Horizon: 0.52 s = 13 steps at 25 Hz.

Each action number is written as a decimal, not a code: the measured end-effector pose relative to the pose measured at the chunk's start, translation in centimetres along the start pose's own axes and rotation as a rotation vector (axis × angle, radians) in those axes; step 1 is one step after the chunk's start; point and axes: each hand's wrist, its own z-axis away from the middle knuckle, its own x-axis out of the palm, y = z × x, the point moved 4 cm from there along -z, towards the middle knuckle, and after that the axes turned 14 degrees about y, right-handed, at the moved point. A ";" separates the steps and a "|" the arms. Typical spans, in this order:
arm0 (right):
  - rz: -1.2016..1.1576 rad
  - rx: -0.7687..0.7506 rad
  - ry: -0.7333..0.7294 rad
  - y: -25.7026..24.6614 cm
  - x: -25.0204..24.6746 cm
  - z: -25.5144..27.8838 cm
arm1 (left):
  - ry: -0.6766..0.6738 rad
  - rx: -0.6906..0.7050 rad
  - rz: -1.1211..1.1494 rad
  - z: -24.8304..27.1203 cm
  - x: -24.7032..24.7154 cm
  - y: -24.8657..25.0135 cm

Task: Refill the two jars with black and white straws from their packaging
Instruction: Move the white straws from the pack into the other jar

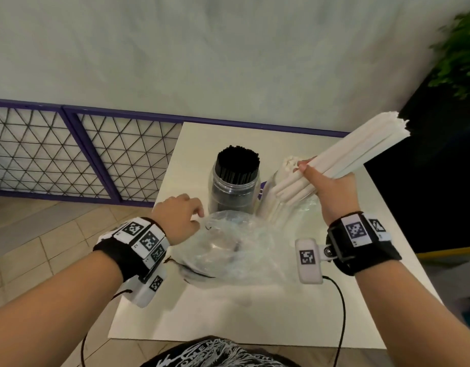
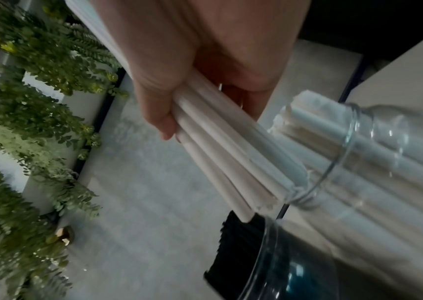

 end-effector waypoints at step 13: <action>0.234 -0.061 -0.155 2.6 0.7 -6.2 | 0.120 0.340 -0.235 -6.4 5.6 16.9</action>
